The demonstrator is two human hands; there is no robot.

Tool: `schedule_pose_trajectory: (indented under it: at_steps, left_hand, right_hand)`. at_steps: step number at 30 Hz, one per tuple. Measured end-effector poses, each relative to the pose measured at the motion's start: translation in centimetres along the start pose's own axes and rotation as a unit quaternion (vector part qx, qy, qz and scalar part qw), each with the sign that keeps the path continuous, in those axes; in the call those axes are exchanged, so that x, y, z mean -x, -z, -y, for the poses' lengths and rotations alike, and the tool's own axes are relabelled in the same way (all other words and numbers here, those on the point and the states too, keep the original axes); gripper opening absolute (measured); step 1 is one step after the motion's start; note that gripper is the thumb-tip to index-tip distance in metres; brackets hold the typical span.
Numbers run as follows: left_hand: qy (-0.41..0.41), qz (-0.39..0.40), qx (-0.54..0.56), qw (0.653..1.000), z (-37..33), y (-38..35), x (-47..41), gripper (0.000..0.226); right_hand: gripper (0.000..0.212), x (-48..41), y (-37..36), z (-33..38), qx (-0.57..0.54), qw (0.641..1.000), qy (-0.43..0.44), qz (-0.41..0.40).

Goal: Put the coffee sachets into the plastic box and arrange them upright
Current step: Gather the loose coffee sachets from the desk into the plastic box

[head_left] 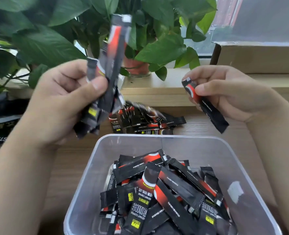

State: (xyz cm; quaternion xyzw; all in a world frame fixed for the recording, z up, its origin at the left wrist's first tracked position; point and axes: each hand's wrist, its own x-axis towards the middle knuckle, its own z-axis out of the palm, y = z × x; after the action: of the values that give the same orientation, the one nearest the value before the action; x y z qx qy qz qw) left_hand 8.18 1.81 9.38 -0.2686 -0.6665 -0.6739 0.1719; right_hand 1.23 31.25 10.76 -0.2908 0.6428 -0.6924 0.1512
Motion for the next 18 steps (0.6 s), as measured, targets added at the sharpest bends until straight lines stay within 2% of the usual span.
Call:
schedule_pose_trajectory:
  at_steps: [3,5,8,10,13,15,18]
  left_hand:
    - [0.051,0.147,0.071,0.985,0.2,-0.8,0.6,0.023]
    - [0.087,0.213,0.024,0.973,0.7,-1.1,0.8,0.03]
    - [0.137,0.284,-0.02,0.949,1.1,-1.8,1.0,0.014]
    - [0.16,0.314,-0.03,0.935,1.2,-2.2,1.1,0.021]
    - [0.164,0.318,-0.077,0.931,1.3,-2.2,1.1,0.034]
    - [0.152,0.293,-0.09,0.94,1.0,-2.2,1.1,0.032]
    - [0.108,0.17,-0.099,0.974,1.1,-2.1,0.7,0.019]
  right_hand:
    - [0.045,0.3,-0.1,-0.1,0.036,0.993,-0.034,0.109]
    - [0.057,0.3,0.0,-0.4,0.082,0.986,-0.07,0.127]
    - [0.056,0.2,-0.4,-0.3,0.119,0.964,-0.13,0.2]
    - [0.055,0.4,-0.7,-0.2,0.125,0.952,-0.169,0.223]
    - [0.049,0.6,-1.0,-0.1,0.172,0.943,-0.189,0.212]
    - [0.047,0.6,-1.2,-0.1,0.19,0.943,-0.185,0.2]
    - [0.033,0.2,-1.0,-0.4,0.187,0.962,-0.137,0.143]
